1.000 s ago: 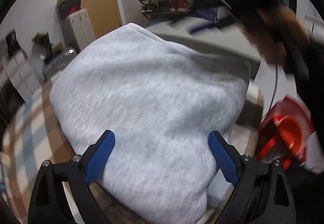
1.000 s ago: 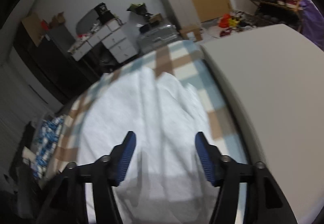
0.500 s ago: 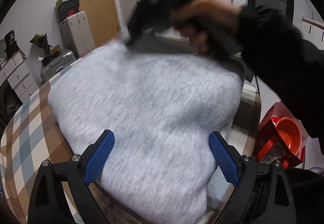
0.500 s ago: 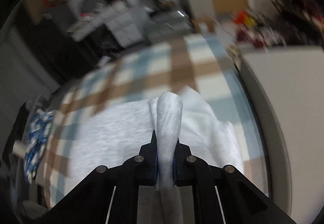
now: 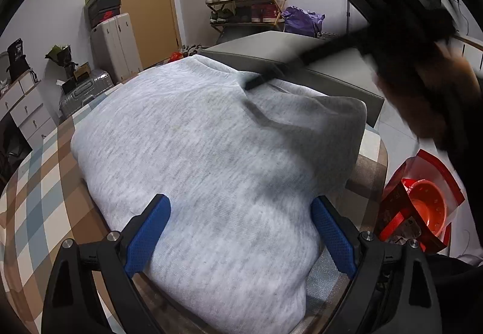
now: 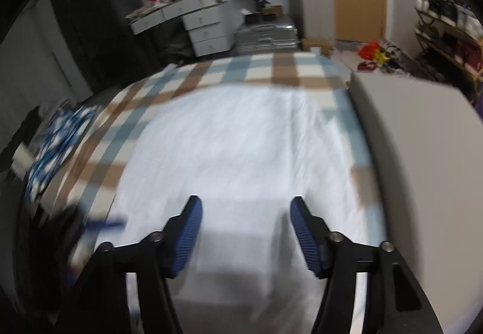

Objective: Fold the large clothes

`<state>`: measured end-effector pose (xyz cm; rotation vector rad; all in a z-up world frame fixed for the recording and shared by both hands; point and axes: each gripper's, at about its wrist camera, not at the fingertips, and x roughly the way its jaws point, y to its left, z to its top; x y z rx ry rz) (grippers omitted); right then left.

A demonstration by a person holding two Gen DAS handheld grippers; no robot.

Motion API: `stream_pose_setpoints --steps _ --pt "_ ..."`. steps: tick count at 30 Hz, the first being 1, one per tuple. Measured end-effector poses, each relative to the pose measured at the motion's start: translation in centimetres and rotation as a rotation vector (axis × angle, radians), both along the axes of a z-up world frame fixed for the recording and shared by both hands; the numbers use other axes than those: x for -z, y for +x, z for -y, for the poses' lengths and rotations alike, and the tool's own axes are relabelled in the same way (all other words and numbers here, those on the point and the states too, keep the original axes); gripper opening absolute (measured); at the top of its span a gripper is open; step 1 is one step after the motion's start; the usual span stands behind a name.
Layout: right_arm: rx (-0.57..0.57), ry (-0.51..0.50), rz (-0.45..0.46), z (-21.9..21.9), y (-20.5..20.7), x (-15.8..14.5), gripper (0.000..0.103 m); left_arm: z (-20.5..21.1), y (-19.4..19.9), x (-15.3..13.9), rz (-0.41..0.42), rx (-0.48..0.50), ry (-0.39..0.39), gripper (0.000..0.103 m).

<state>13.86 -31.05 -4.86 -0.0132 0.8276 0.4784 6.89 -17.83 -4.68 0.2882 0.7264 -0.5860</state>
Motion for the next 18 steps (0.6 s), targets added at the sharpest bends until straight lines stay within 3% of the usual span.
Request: stream_pose_setpoints --steps 2,3,7,14,18 --pt "0.03 0.005 -0.041 -0.1 0.0 3.0 0.065 0.0 0.0 0.0 -0.003 0.001 -0.002 0.091" --pt "0.042 0.04 -0.017 0.2 0.0 3.8 0.065 0.0 0.0 0.0 -0.005 0.001 -0.003 0.091" --pt "0.067 0.04 0.003 0.1 0.1 3.5 0.065 -0.5 -0.3 -0.5 -0.017 -0.02 -0.022 0.091" --pt "0.088 0.092 0.04 0.6 -0.6 3.9 0.067 -7.2 -1.1 -2.6 -0.053 -0.182 -0.256 0.091" --pt "0.093 0.095 0.046 0.4 -0.6 3.9 0.067 -11.4 1.7 -1.2 -0.183 -0.337 -0.418 0.091"
